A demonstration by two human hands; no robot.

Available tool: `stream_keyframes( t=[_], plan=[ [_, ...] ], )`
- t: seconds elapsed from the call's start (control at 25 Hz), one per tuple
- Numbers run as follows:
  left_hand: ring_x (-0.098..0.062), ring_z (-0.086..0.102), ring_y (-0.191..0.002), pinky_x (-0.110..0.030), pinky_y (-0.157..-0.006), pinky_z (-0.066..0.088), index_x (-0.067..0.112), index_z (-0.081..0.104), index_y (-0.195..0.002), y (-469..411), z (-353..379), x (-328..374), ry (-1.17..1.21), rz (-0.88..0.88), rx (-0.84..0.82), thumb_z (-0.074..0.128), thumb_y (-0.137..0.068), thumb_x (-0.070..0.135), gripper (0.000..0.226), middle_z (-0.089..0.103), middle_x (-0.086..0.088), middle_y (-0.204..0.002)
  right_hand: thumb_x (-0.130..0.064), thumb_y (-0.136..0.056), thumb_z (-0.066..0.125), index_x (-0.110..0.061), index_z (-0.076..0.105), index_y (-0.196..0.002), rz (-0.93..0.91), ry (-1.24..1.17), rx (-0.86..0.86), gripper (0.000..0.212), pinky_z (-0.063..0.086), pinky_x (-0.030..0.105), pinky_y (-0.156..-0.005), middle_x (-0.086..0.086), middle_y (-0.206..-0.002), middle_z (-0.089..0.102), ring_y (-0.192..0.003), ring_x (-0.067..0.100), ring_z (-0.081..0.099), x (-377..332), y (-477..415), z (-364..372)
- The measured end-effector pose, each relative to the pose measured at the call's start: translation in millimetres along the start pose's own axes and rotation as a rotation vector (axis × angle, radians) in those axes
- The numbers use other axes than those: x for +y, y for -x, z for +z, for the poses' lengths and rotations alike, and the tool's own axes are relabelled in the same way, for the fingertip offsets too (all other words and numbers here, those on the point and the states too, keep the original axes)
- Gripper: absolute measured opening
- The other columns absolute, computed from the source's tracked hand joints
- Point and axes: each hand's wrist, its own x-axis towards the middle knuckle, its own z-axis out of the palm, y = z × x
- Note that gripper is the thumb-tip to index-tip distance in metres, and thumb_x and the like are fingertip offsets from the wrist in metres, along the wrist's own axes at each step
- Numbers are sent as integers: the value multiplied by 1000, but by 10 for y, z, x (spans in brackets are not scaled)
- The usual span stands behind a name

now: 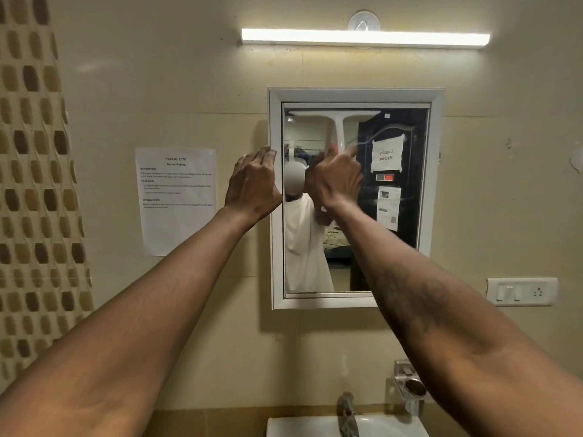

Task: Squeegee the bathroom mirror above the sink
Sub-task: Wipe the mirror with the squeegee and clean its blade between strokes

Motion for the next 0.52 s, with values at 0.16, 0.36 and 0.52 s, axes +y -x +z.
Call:
stream_keyframes(
  t=[0.16,0.36,0.52],
  plan=[
    [-29,38,-148,-47,-124,29,1,42,-151,32,41,-83,-9,-25,-6,50,-80,4,71,44,-17,-156,-41,-110,38,-9,48,-116,56,18,-5,34,26,19,-45,-11,-68,41,-55,-4,36,48,-47,91],
    [-30,40,-147,-47,-123,31,1,42,-150,102,95,-121,-12,-19,-26,50,-79,4,71,45,-17,-156,-51,-107,40,-24,33,-106,63,70,-106,29,41,27,-51,-10,-77,47,-64,9,54,322,317,108],
    [-29,39,-147,-47,-123,30,1,43,-149,99,70,-84,-11,-7,-28,50,-80,3,70,45,-17,-155,-47,-108,38,-22,35,-105,36,46,-98,26,32,26,-48,-9,-74,48,-60,6,49,283,344,72]
  ],
)
